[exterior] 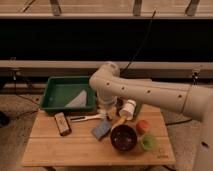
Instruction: Place sponge in table surface
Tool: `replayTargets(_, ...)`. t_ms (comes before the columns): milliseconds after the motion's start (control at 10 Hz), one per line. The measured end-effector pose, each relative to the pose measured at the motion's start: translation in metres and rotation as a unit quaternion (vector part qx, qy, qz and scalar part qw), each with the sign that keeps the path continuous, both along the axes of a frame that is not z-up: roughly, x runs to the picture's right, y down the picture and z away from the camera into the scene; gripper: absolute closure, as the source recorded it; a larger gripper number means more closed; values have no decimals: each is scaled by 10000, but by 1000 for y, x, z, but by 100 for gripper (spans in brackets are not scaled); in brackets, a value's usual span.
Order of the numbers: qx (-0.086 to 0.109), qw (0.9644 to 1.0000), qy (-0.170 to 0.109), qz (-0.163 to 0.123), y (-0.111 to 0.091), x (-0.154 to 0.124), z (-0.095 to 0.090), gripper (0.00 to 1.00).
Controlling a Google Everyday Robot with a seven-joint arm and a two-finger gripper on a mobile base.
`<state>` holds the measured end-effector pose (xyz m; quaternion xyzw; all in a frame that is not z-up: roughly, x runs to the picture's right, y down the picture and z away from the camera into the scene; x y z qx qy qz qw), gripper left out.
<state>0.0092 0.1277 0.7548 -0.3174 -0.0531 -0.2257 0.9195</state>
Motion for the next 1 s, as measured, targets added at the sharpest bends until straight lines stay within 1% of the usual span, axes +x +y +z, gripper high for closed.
replayTargets(100, -100, 9999, -80, -109, 10, -6, 7, 35)
replayTargets(300, -256, 9993, -171, -222, 29, -10, 19, 35)
replayTargets(500, -351, 9988, -228, -248, 41, -12, 23, 35)
replayTargets(600, -374, 9986, -275, -245, 46, -15, 25, 35)
replayTargets(1000, -314, 9981, -495, -180, 61, -26, 29, 35)
